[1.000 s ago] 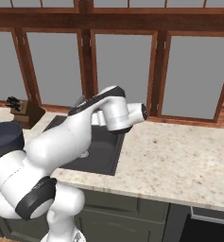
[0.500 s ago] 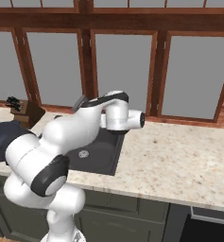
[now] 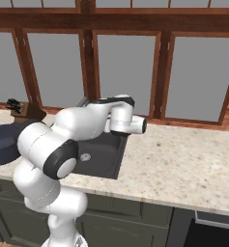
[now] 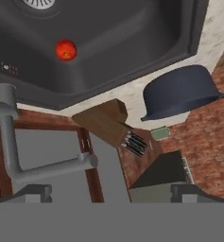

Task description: Dump the tomato from the pot into the sink. Then turn on the water and wash the tomato. Then turn off the water and put the tomato back in the pot.

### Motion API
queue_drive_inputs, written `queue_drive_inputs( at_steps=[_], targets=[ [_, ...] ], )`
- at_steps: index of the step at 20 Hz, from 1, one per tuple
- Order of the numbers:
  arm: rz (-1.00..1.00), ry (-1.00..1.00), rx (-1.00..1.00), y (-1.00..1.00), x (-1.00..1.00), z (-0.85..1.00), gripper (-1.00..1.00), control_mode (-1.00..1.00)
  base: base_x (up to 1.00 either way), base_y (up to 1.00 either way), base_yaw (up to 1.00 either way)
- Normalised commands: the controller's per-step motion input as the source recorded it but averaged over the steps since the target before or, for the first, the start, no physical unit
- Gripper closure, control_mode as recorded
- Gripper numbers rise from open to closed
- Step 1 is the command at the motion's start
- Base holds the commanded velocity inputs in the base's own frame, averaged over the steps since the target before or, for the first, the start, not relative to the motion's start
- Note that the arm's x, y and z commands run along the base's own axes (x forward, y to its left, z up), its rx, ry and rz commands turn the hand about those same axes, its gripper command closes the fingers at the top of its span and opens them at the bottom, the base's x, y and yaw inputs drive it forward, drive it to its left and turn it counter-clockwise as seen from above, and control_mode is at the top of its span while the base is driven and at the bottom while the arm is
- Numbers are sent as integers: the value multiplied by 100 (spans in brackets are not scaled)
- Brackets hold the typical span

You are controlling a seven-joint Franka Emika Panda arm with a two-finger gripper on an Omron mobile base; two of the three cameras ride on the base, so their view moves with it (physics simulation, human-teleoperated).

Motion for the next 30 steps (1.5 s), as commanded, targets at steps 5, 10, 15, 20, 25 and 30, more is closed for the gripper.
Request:
queue_drive_inputs(
  at_steps=[5,10,15,20,25,30],
  targets=[
    [0,-14,1,25,28,-10,-100,-100,0,0,0],
    [-2,-4,0,19,37,-8,-100,-100,0,0,0],
    [-6,0,0,12,21,-2,-100,-100,0,0,0],
    [-12,0,0,19,13,0,-100,-100,0,0,0],
    [-12,0,0,25,13,-7,-100,-100,0,0,0],
    [-10,0,0,13,15,-13,-100,-100,0,0,0]
  ],
)
